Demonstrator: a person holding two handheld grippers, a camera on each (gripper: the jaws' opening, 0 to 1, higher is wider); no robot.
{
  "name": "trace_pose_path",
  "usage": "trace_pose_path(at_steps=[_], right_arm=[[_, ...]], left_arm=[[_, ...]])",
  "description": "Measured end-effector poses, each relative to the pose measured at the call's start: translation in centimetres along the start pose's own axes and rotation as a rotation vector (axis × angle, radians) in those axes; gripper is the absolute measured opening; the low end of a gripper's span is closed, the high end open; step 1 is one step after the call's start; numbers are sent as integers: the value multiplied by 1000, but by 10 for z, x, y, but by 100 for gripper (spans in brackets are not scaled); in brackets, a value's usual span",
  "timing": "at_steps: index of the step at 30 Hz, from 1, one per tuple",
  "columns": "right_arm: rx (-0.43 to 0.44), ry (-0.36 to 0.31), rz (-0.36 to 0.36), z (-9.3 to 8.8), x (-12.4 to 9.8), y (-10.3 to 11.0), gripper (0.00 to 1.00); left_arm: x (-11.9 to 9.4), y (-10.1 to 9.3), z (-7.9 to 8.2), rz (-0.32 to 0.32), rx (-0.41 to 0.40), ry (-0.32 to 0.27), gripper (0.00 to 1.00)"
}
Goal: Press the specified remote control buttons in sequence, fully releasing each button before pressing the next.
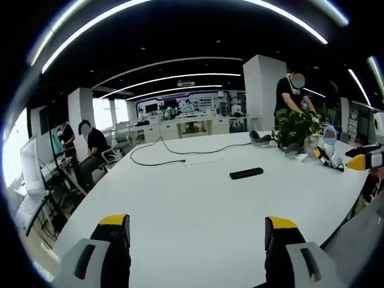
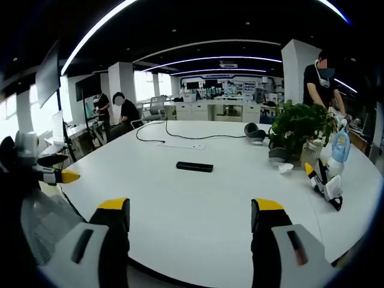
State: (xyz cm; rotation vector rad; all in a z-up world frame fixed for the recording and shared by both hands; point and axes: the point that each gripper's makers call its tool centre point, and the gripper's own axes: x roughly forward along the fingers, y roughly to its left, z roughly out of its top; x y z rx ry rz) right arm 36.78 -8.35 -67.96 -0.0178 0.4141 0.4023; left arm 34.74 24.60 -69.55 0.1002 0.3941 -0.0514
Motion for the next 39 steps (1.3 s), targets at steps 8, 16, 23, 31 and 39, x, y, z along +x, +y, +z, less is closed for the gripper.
trace_pose_path(at_steps=[8,16,23,31,39], right_arm=[[-5,5,2,-1,0,1,86],[-13,19,3,-3,1,1,86],[-12,21,2,-3,1,1,86],[-2,28,-2,-4,1,-1,85],[-6,40,2,-6,2,0,84]], left_arm=[[-1,-1,2,-3,1,-6,96],[-1,-2,4,-17,4,-7,95],[1,-7,5,-54,15,2,95],[7,-5,18,-75,15,-12,94],[24,-15,39,-140,116,-1,91]])
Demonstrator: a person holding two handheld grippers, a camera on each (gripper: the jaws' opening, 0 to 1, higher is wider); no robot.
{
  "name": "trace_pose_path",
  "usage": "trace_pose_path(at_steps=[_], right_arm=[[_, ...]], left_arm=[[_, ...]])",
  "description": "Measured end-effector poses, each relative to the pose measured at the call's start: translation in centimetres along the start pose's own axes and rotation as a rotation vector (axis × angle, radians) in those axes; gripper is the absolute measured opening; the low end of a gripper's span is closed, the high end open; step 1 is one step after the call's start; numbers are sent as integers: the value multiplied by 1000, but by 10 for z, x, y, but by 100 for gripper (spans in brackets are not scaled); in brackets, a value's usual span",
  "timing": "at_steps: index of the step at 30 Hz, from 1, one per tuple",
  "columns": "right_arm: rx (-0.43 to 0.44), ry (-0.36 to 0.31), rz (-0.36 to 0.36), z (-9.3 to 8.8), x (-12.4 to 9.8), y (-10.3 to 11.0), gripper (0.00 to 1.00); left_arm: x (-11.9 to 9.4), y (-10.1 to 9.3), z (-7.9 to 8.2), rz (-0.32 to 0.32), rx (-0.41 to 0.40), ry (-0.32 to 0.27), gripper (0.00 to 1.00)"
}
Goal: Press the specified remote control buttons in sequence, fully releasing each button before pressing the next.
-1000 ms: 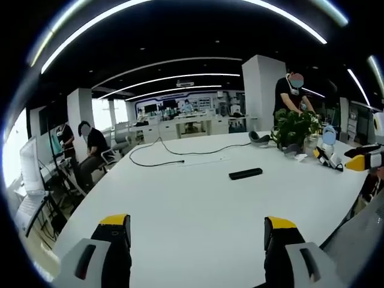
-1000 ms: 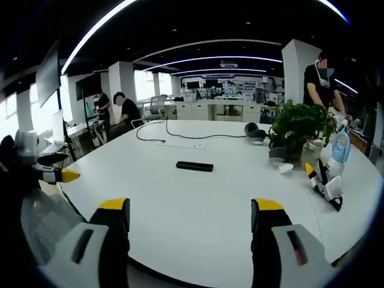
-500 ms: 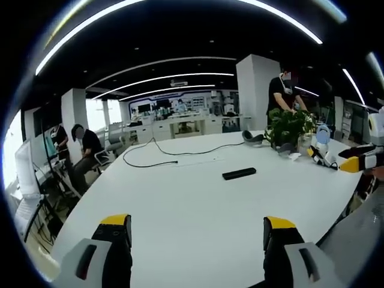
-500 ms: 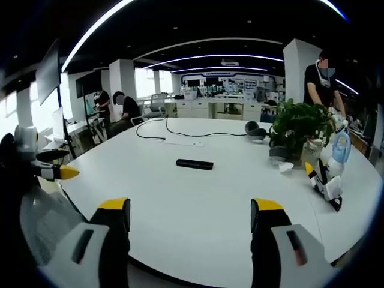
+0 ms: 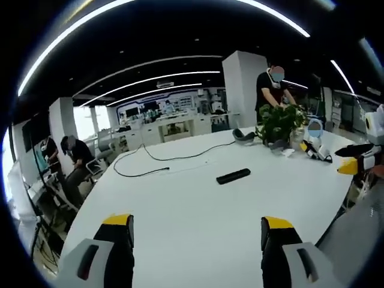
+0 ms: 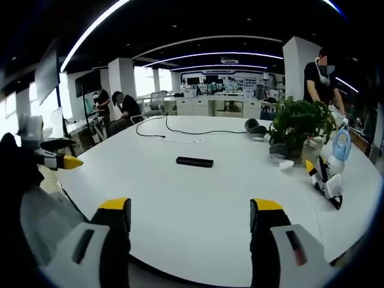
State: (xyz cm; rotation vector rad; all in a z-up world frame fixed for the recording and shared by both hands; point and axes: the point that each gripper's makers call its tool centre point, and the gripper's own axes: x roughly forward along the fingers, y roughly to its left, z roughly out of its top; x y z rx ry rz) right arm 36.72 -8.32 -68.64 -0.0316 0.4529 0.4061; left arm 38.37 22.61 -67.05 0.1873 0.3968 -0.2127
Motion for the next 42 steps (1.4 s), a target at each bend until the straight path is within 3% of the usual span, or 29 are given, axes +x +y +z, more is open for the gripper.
trace_pose_path(at_steps=[15,22,27,42], right_arm=[[6,15,-5,-3,1,-2,82],[9,18,-7,-3,1,-2,80],[9,24,-10,-4,1,-3,80],[16,45,-4,-7,3,-2,72]], left_arm=[[44,-11,38,-127,110,18,90],[67,-25,58,-204,168,23,88],[79,-40,63,-279,166,40,84],[128,-70,67,-462,327,129,76]])
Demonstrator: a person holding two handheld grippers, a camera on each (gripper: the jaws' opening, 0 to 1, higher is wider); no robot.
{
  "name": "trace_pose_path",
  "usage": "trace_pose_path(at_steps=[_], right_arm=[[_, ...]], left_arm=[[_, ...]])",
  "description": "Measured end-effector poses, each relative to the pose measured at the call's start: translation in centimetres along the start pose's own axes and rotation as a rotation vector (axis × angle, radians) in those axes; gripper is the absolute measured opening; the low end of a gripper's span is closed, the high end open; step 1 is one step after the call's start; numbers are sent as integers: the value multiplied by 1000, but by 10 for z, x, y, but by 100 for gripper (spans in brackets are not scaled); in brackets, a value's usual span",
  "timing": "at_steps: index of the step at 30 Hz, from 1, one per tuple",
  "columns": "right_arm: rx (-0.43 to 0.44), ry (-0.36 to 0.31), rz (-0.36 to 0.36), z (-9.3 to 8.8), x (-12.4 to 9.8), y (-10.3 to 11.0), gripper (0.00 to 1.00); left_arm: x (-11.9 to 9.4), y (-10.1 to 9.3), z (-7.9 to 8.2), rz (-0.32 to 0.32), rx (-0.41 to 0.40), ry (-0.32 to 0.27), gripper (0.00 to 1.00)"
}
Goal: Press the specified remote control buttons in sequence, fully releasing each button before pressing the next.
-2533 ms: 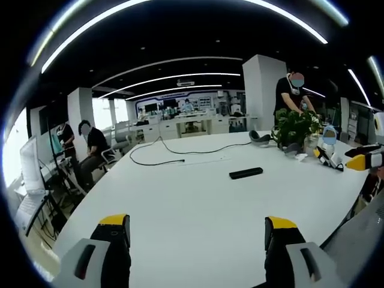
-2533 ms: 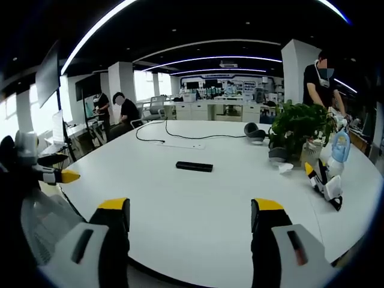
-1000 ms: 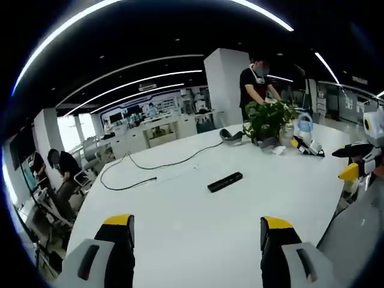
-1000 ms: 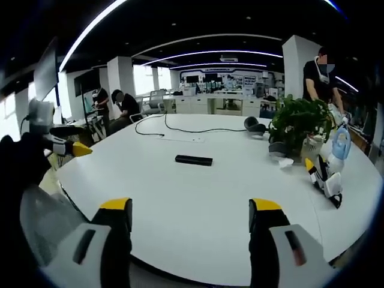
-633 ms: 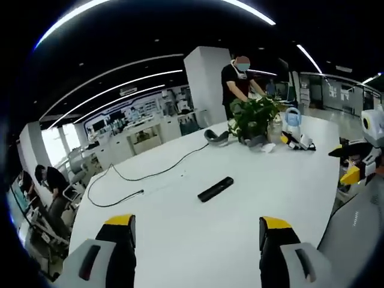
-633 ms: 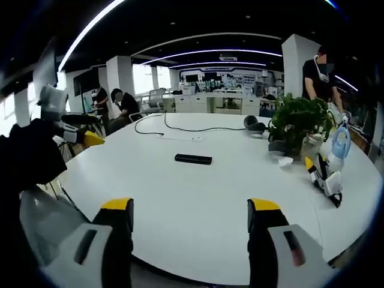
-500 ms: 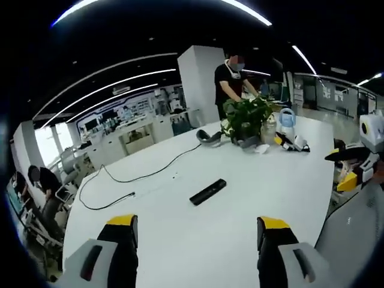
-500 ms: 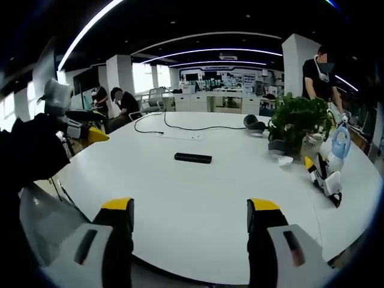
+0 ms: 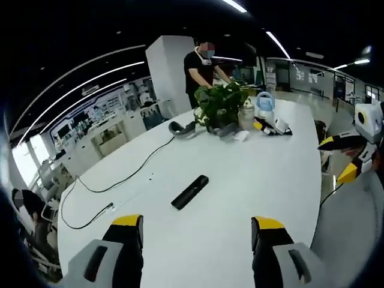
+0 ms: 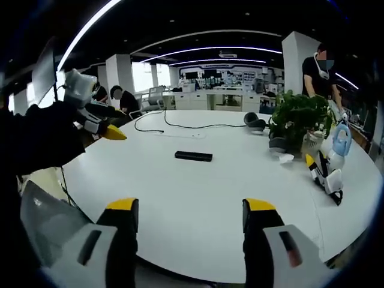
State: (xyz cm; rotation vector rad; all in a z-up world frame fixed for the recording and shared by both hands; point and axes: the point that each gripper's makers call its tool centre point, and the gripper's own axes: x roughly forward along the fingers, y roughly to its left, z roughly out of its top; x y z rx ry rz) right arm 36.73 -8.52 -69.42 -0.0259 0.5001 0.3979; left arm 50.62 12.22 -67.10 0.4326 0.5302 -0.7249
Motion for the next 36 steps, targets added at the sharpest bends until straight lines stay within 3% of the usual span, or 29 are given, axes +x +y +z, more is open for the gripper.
trace_pose_path(at_steps=[10,25,36], right_arm=[[22,8,-11,-2,1,-4,67],[41,15,-36,-3,2,-10,65],[57,26,-44,-5,3,-12,64]], left_arm=[[41,2,-1,-102,60,74,71],[83,7,-2,-228,138,187,61],[123,31,-8,-274,253,264,57]])
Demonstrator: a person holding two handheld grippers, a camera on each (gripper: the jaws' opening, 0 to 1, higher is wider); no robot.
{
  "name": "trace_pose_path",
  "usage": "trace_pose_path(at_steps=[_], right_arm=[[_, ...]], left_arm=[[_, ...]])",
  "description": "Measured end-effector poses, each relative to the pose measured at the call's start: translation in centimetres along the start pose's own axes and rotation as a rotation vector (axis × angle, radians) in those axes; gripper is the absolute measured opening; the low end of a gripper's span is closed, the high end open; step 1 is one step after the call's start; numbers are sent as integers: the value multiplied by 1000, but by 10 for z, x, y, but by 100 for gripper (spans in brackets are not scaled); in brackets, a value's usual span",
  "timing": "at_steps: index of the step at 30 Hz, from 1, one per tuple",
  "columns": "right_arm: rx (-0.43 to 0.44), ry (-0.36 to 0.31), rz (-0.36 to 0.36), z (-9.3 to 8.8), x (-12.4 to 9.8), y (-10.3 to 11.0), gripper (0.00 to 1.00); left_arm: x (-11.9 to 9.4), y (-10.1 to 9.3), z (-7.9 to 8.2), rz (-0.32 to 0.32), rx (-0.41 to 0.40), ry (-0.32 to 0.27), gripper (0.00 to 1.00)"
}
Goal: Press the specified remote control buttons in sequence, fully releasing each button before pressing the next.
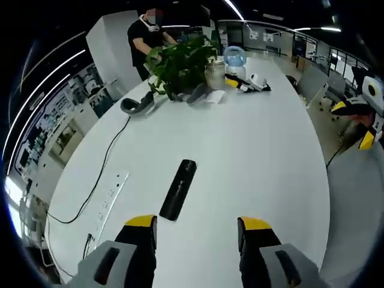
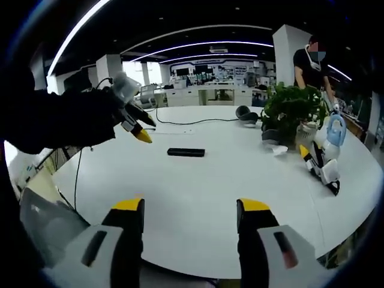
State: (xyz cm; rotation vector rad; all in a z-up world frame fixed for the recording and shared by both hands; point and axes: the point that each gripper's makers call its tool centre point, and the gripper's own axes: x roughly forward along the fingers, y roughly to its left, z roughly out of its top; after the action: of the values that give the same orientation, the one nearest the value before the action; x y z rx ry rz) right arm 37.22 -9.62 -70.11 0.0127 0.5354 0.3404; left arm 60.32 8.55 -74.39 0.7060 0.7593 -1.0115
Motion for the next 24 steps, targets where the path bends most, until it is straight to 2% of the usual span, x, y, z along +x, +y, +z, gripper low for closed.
trace_pose_path(at_steps=[11,13,15,24], right_arm=[[5,17,8,-3,2,1,64],[6,22,7,-4,2,0,63],[10,26,11,-5,2,1,63],[27,25,7,-6,2,-3,60]], left_arm=[[41,17,-15,-68,49,62,53],[46,20,-16,-73,38,68,55],[52,19,-20,-109,19,84,55],[80,33,-25,-117,47,128,52]])
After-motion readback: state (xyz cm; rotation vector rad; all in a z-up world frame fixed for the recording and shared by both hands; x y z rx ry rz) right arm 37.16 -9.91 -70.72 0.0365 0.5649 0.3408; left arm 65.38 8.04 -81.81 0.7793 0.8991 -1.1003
